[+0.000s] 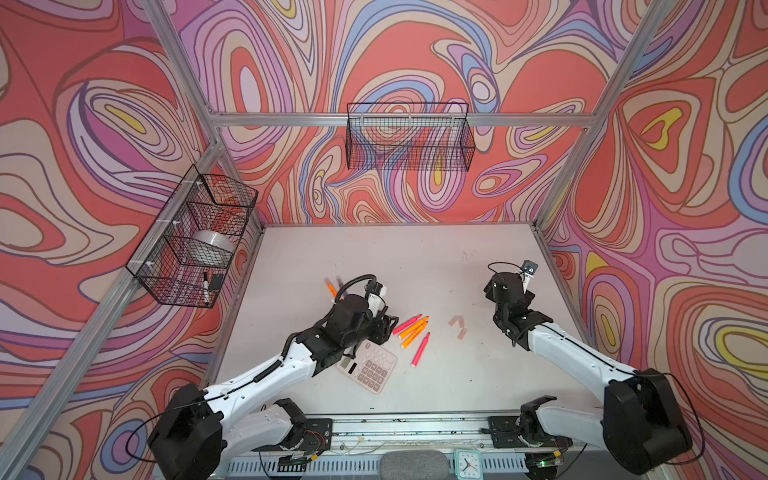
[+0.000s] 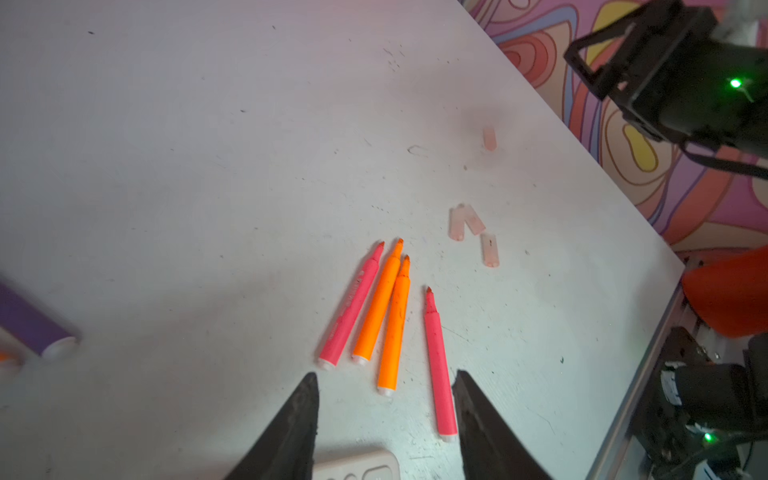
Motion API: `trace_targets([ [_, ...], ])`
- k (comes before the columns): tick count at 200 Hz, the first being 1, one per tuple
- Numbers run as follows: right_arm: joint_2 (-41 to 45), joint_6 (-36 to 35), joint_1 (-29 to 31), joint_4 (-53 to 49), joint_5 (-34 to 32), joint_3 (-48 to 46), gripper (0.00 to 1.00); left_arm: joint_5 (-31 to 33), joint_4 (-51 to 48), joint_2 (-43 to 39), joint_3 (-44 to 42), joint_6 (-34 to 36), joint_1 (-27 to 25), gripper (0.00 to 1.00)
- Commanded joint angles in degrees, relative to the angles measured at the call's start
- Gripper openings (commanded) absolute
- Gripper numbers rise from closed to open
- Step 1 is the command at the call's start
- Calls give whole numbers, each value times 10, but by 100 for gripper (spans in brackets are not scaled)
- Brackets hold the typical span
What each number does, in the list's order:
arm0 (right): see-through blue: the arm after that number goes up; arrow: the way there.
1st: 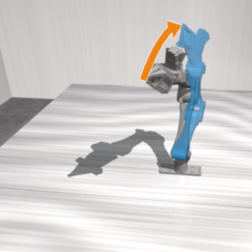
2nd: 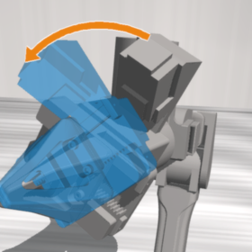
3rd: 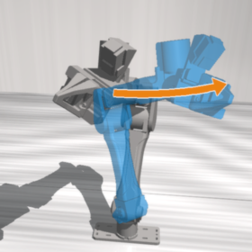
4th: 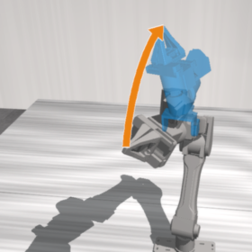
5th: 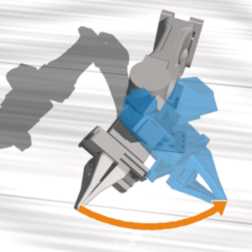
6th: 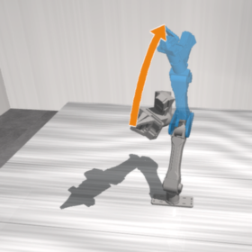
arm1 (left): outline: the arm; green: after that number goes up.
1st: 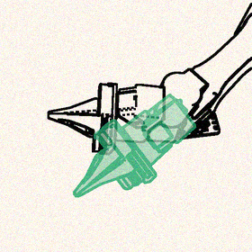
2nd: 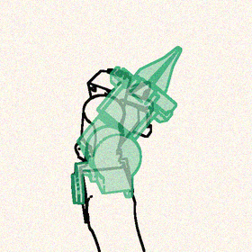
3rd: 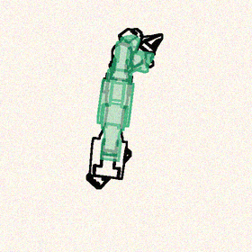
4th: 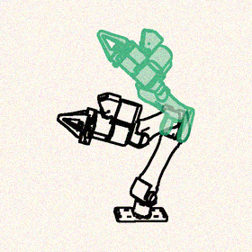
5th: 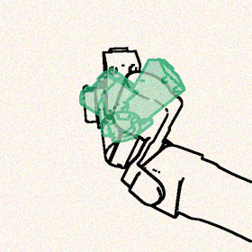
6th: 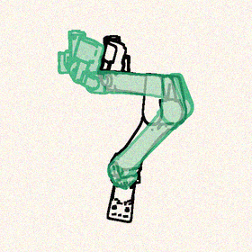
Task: Insert the pens into the pen caps
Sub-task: 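Release the orange marker and move the left gripper to the pink marker, then lower the left gripper around the pink marker and close on it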
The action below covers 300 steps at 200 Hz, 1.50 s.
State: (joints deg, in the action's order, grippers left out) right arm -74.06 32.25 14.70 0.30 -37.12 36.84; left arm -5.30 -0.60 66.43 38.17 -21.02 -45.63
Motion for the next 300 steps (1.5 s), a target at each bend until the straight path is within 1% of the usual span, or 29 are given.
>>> trace_targets([
  [1, -33, 24, -21, -34, 26, 26, 78, 48, -14, 43, 36, 14, -56, 52],
  [14, -37, 17, -21, -15, 37, 21, 78, 53, -17, 83, 48, 12, -88, 51],
  [33, -35, 10, -21, 11, 51, 9, 76, 72, -23, 145, 64, 2, -119, 49],
  [59, -22, 11, -21, 30, 56, -7, 74, 101, -36, 211, 88, -5, -139, 47],
  [88, -3, 11, -21, 46, 67, -27, 73, 125, -54, 255, 119, -6, -145, 46],
  [124, 12, 6, -21, 66, 75, -43, 71, 144, -58, 292, 131, -11, -147, 47],
  [160, 12, 5, -21, 64, 78, -43, 71, 166, -88, 311, 156, -14, -150, 47],
  [198, 13, 5, -21, 68, 77, -44, 69, 143, -88, 312, 158, -6, -162, 47],
  [223, 12, 6, -21, 67, 77, -44, 69, 109, -88, 316, 170, -14, -166, 47],
  [236, 10, 6, -22, 66, 78, -43, 69, 104, -86, 327, 175, -20, -172, 47],
  [254, 8, 5, -21, 66, 79, -41, 68, 115, -95, 356, 186, -31, -180, 46],
  [274, 8, 6, -22, 65, 76, -42, 68, 129, -114, 388, 201, -43, -183, 42],
  [300, 10, 7, -21, 66, 76, -43, 68, 151, -131, 394, 211, -49, -188, 40],
])
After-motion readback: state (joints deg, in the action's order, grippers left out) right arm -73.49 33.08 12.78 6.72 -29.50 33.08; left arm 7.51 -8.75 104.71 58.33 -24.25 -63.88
